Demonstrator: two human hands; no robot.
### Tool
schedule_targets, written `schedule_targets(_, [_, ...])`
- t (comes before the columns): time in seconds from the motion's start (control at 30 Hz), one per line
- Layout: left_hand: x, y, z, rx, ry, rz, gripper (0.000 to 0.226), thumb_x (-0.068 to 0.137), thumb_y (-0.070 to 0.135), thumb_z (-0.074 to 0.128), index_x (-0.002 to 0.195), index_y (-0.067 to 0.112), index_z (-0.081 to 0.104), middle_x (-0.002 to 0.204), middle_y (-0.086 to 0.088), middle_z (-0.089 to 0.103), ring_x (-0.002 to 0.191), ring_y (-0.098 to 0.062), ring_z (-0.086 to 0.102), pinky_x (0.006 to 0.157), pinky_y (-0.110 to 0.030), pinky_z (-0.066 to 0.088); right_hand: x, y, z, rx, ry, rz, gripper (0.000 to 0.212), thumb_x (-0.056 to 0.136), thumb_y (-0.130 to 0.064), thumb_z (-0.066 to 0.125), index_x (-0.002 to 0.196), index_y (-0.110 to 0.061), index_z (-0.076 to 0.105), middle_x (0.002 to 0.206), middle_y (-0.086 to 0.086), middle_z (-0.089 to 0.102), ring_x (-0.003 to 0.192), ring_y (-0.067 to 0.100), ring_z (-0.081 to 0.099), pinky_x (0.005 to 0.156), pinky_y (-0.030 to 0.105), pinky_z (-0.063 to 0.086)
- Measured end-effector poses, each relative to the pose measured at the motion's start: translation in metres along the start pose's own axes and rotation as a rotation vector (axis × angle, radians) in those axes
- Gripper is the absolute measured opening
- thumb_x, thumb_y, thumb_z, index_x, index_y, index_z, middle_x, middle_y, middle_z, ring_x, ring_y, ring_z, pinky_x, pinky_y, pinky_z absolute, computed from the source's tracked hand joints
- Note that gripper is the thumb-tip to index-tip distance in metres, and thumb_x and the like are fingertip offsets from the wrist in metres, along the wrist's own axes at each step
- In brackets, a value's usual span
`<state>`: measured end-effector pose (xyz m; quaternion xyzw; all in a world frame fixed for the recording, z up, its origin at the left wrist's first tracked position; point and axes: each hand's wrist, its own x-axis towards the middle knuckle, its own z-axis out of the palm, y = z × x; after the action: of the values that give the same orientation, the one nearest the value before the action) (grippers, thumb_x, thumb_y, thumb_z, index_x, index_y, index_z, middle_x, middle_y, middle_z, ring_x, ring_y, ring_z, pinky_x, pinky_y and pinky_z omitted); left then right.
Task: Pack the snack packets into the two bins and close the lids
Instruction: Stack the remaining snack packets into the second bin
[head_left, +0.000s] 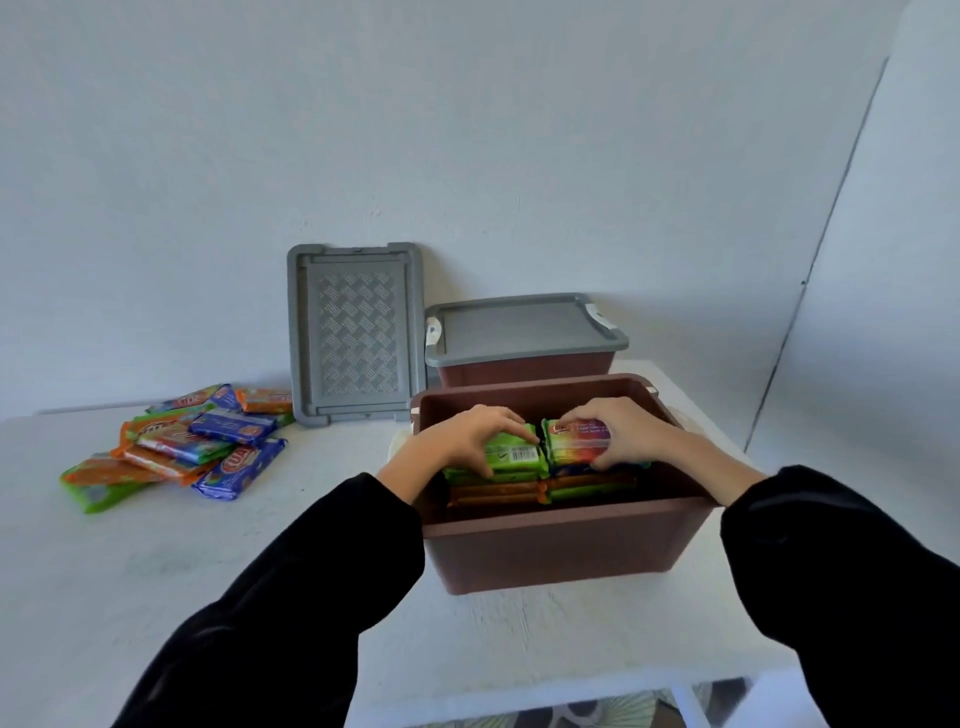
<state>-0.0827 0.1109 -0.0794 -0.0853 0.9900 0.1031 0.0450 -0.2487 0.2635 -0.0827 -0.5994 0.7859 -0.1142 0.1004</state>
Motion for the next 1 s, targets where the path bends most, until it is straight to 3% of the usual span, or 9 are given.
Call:
schedule_targets(0.13, [0.000,-0.006,0.003,0.095,0.036,-0.031,0.072,0.072,0.013,0.076,0.135,0.028,0.046,0.146,0.000,0.040,0.138,-0.018,0.029,0.113,-0.035,0.025,0.005,0.004,0.005,-0.036,-0.026,-0.017,0.060,0.076,-0.014,0.073,0.131,-0.026,0.052,0.125,0.004,0.043,0.117,0.019,0.042,0.099,0.029,0.036])
schedule_targets(0.37, [0.000,-0.009,0.005,0.069,0.074,-0.069,0.065,0.072,0.017,0.077,0.131,0.025,0.052,0.139,0.004,0.050,0.130,-0.016,0.043,0.111,-0.034,0.030,0.012,0.004,0.004,-0.145,-0.020,-0.068,0.053,0.081,-0.016,0.069,0.130,-0.031,0.053,0.131,0.000,0.047,0.120,0.018,0.041,0.098,0.029,0.037])
schedule_targets(0.5, [0.001,-0.010,0.008,0.043,0.099,-0.059,0.064,0.070,0.016,0.078,0.129,0.023,0.054,0.136,0.000,0.052,0.127,-0.018,0.046,0.110,-0.036,0.033,0.012,-0.001,0.005,-0.073,-0.019,-0.009,0.058,0.077,-0.012,0.072,0.129,-0.030,0.054,0.119,0.001,0.047,0.112,0.019,0.047,0.091,0.026,0.040])
schedule_targets(0.6, [-0.003,-0.012,0.004,-0.052,0.120,-0.024,0.056,0.073,0.020,0.077,0.126,0.020,0.057,0.129,-0.004,0.057,0.120,-0.020,0.051,0.104,-0.035,0.039,0.009,-0.006,-0.003,0.006,-0.004,-0.015,0.049,0.081,-0.017,0.070,0.127,-0.026,0.056,0.111,-0.003,0.049,0.112,0.018,0.049,0.084,0.018,0.038])
schedule_targets(0.67, [-0.011,-0.013,-0.005,-0.259,0.214,-0.008,0.047,0.076,0.020,0.074,0.121,0.013,0.060,0.122,-0.007,0.061,0.110,-0.020,0.057,0.094,-0.027,0.047,0.008,-0.014,-0.012,0.134,0.045,-0.008,0.043,0.082,-0.019,0.069,0.123,-0.025,0.059,0.115,-0.001,0.057,0.111,0.016,0.053,0.086,0.019,0.042])
schedule_targets(0.73, [-0.023,-0.018,-0.018,-0.415,0.363,-0.024,0.037,0.080,0.015,0.070,0.116,0.009,0.063,0.116,-0.009,0.065,0.101,-0.019,0.063,0.087,-0.019,0.051,0.014,-0.030,-0.023,0.189,0.113,-0.018,0.041,0.081,-0.023,0.069,0.121,-0.028,0.059,0.118,0.004,0.061,0.110,0.018,0.057,0.093,0.030,0.046])
schedule_targets(0.87, [-0.058,-0.048,-0.046,-0.422,0.531,-0.084,0.028,0.084,0.010,0.066,0.112,0.008,0.065,0.107,-0.010,0.069,0.093,-0.015,0.065,0.079,-0.005,0.046,0.043,-0.084,-0.039,0.204,0.178,-0.099,0.042,0.084,-0.029,0.066,0.125,-0.028,0.057,0.120,0.005,0.062,0.111,0.020,0.057,0.088,0.029,0.041])
schedule_targets(1.0, [-0.106,-0.096,-0.068,-0.399,0.602,-0.196,0.028,0.086,0.011,0.063,0.114,0.010,0.064,0.110,-0.009,0.067,0.094,-0.013,0.063,0.085,-0.016,0.049,0.089,-0.155,-0.039,0.224,0.226,-0.199,0.043,0.084,-0.029,0.066,0.125,-0.028,0.056,0.119,0.006,0.061,0.108,0.021,0.058,0.085,0.029,0.040])
